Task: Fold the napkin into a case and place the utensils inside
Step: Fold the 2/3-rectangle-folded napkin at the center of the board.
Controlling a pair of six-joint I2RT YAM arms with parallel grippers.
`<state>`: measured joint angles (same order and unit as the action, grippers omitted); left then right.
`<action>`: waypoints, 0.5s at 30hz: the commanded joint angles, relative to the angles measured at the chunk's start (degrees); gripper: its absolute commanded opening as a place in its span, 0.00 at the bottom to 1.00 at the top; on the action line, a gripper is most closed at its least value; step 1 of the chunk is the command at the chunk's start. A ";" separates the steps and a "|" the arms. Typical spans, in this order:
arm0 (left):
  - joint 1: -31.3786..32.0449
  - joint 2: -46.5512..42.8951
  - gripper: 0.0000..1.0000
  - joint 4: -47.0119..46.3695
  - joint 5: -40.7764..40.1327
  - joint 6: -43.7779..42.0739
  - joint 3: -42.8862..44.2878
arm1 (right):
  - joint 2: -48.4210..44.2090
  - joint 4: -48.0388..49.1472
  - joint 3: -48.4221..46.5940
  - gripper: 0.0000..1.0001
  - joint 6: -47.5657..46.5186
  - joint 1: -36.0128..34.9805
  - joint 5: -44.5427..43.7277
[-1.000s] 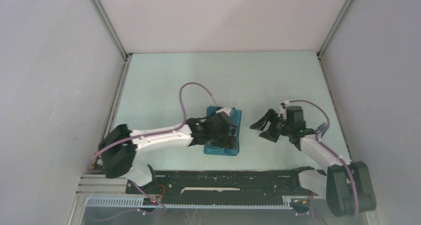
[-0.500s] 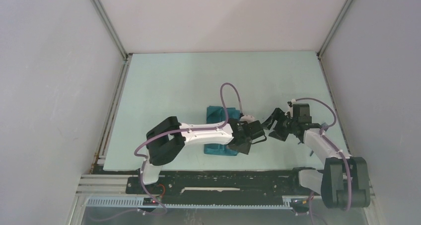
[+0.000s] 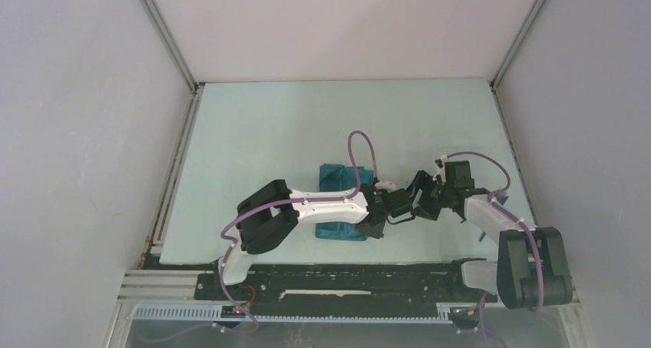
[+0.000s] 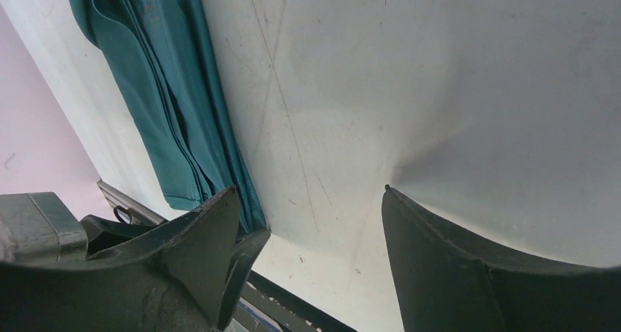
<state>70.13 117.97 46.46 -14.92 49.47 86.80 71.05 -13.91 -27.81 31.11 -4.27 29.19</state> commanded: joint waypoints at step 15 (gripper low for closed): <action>-3.85 -15.65 0.00 -11.30 2.16 0.09 -13.62 | 15.49 29.94 -1.37 0.91 12.10 -2.24 18.32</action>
<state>67.44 108.47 39.13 -13.52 49.04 74.46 82.35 2.17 -27.83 36.58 -4.62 42.06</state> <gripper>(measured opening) 0.007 0.903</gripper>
